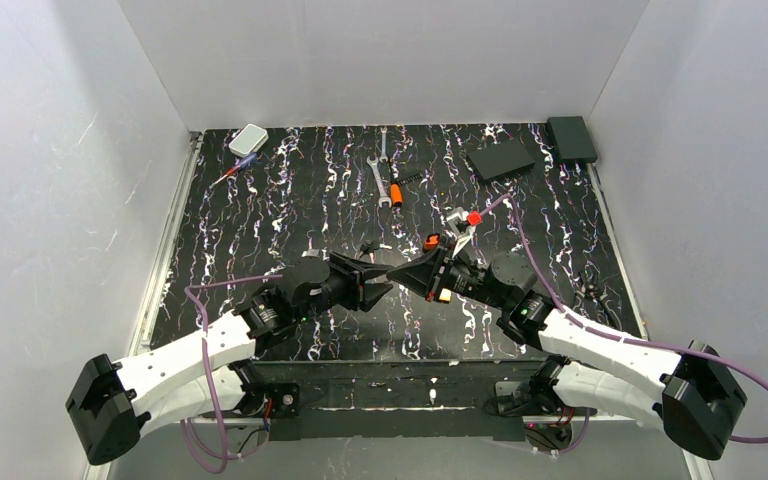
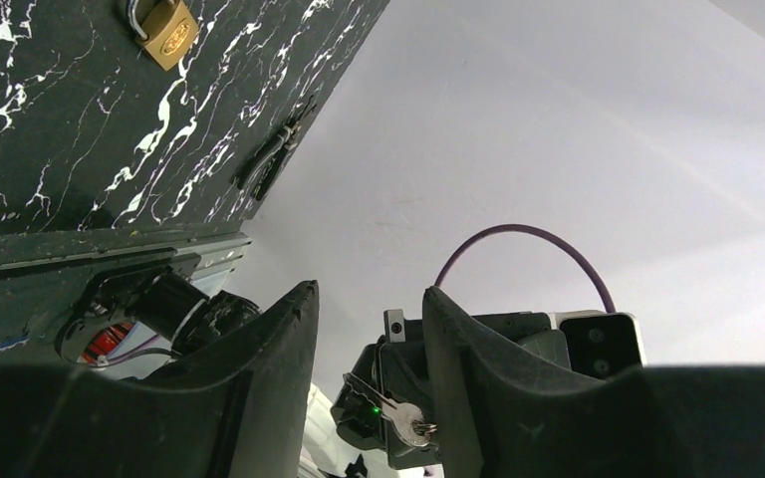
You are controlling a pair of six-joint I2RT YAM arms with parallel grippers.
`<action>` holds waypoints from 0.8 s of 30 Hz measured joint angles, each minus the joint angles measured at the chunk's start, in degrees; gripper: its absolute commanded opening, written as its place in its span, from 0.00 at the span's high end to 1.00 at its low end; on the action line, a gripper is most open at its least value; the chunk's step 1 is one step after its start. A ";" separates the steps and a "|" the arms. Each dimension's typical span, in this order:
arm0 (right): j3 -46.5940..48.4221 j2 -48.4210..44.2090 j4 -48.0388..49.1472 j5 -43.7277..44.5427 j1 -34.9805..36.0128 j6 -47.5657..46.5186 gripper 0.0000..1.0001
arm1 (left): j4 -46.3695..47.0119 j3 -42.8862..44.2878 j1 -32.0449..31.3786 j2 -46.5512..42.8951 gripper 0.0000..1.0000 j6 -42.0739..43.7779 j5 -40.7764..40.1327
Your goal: Unlock with the key
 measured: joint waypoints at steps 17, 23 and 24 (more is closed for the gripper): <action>-0.27 1.05 2.62 -0.70 0.00 -2.73 0.99 | -0.04 0.52 -0.30 -0.02 0.68 -0.44 0.04; -1.80 1.05 3.83 -0.89 0.00 -2.88 0.99 | -0.30 0.52 -0.30 -0.02 0.74 -0.39 -0.04; -1.93 1.05 3.92 -0.98 0.00 -2.94 0.99 | -0.30 0.52 -0.30 -0.02 0.75 -0.39 -0.04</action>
